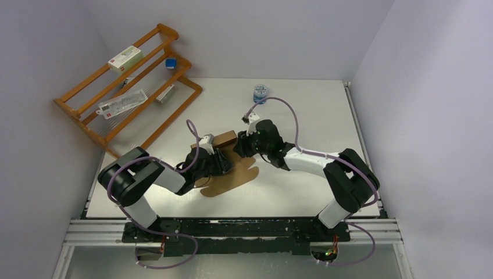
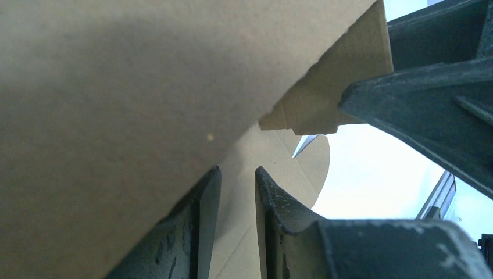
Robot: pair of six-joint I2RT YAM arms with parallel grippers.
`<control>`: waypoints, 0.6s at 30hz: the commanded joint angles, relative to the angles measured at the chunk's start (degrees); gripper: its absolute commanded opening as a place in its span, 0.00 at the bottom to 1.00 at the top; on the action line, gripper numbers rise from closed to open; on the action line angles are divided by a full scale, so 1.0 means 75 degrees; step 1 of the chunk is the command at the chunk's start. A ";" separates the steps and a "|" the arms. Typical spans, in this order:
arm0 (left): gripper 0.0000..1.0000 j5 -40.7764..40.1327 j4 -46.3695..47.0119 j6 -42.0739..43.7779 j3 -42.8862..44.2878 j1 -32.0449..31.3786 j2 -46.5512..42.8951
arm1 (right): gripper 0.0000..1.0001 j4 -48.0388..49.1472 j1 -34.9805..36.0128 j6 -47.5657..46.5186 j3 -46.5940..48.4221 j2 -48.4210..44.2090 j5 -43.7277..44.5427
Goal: Fold the paper box
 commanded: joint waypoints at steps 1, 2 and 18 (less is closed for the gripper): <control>0.35 -0.0093 -0.0508 0.0221 0.0042 -0.0061 0.0220 | 0.40 0.1241 -0.0075 -0.0090 -0.0308 -0.0112 -0.0726; 0.35 -0.0080 -0.0485 0.0221 0.0034 -0.0062 0.0233 | 0.41 0.1409 -0.0138 -0.0128 -0.0399 -0.0125 -0.0858; 0.35 -0.0031 -0.0491 0.0281 0.0036 -0.0062 0.0246 | 0.45 0.3028 -0.0970 0.0234 -0.1075 0.0205 -0.3024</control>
